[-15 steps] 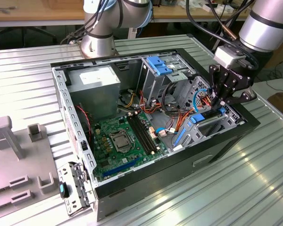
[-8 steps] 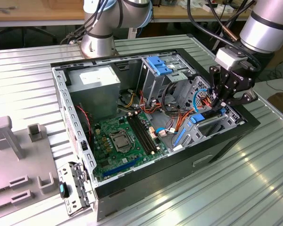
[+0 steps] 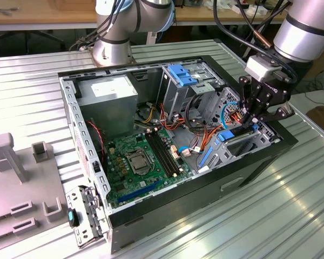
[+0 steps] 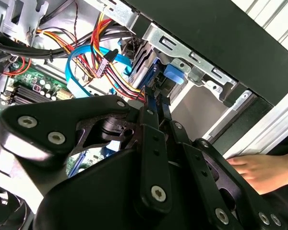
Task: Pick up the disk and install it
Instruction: 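Insert the first disk wire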
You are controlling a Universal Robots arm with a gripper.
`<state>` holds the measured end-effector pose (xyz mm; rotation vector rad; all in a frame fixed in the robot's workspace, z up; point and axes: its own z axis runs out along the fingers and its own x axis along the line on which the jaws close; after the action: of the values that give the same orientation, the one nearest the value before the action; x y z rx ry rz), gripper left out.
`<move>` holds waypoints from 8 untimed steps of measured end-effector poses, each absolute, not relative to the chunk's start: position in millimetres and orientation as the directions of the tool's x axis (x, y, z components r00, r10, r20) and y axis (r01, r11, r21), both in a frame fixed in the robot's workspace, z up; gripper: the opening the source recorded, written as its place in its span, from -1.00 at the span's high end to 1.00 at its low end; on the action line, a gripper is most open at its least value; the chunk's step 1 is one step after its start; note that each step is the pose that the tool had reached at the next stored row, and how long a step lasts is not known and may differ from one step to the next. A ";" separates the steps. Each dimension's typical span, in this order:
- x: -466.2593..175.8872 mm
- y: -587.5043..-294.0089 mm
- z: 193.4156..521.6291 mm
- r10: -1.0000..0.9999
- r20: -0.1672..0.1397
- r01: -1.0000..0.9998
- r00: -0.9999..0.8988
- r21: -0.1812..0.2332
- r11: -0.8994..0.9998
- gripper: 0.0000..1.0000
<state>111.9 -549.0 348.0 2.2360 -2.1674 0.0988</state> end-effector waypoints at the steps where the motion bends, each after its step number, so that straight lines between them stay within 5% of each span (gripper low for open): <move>1: 111.9 -549.0 347.9 -0.998 0.064 -0.999 0.030 -0.025 -0.031 0.66; 8: 112.8 -549.0 347.3 -0.998 0.064 -0.999 0.028 -0.025 -0.029 0.66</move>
<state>112.8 -549.0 347.3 2.2329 -2.1702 0.0990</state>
